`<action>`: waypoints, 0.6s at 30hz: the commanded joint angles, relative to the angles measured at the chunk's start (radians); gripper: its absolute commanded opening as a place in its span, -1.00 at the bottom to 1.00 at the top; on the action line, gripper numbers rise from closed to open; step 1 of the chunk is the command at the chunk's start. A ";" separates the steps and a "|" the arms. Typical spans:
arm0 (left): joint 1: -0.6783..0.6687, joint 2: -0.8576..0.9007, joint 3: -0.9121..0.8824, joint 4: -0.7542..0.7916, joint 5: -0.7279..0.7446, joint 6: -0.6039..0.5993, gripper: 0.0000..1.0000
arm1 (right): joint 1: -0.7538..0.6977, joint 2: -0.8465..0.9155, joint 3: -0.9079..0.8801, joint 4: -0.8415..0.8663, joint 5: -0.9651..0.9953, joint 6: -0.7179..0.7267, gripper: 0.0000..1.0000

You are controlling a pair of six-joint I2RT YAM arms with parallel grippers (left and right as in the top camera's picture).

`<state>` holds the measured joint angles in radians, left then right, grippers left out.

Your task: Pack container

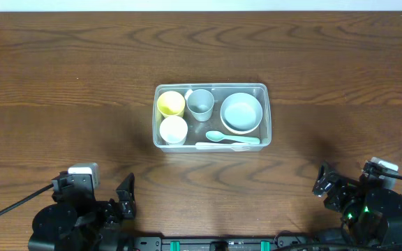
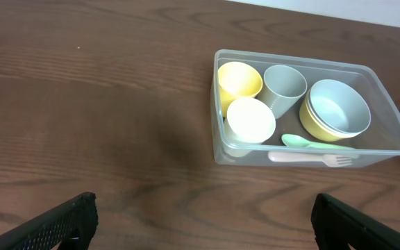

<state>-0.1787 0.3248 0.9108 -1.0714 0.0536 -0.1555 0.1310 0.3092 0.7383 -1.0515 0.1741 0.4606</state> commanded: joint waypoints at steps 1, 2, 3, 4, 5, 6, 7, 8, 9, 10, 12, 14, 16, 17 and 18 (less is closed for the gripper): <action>-0.002 0.003 0.000 0.002 0.010 -0.007 0.96 | 0.013 -0.004 -0.006 -0.001 0.002 0.014 0.99; -0.002 0.003 0.000 0.002 0.010 -0.007 0.96 | 0.013 -0.004 -0.006 -0.001 0.002 0.014 0.99; -0.002 0.003 0.000 0.002 0.010 -0.007 0.96 | 0.013 -0.004 -0.006 -0.001 0.002 0.014 0.99; -0.002 0.003 0.000 0.002 0.010 -0.007 0.96 | 0.013 -0.004 -0.006 -0.001 0.002 0.014 0.99; -0.002 0.003 0.000 0.002 0.010 -0.007 0.96 | 0.013 -0.004 -0.006 -0.001 0.002 0.014 0.99; -0.002 0.003 0.000 0.002 0.010 -0.007 0.96 | 0.013 -0.004 -0.006 -0.001 0.002 0.014 0.99; -0.002 0.003 0.000 0.002 0.010 -0.007 0.96 | 0.013 -0.004 -0.006 -0.001 0.002 0.014 0.99; -0.002 0.003 0.000 0.002 0.010 -0.007 0.96 | 0.013 -0.004 -0.006 -0.001 0.002 0.014 0.99; -0.002 0.003 0.000 0.002 0.010 -0.007 0.96 | 0.013 -0.004 -0.006 -0.001 0.002 0.014 0.98; -0.002 0.003 0.000 0.002 0.010 -0.007 0.96 | 0.013 -0.004 -0.006 -0.001 0.002 0.014 0.98; -0.002 0.003 0.000 0.002 0.010 -0.007 0.96 | 0.013 -0.004 -0.006 -0.002 0.006 0.012 0.98; -0.002 0.003 0.000 0.002 0.010 -0.007 0.96 | 0.013 -0.005 -0.007 -0.004 0.005 0.002 0.99; -0.002 0.003 0.000 0.002 0.010 -0.007 0.96 | 0.013 -0.006 -0.015 0.021 0.000 -0.036 0.99; -0.002 0.003 0.000 0.002 0.010 -0.007 0.96 | 0.013 -0.017 -0.025 0.053 -0.015 -0.085 0.98; -0.002 0.003 0.000 0.002 0.010 -0.007 0.96 | 0.013 -0.031 -0.038 0.090 -0.033 -0.139 0.98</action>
<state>-0.1787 0.3248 0.9108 -1.0710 0.0536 -0.1577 0.1310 0.3054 0.7269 -1.0042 0.1707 0.4316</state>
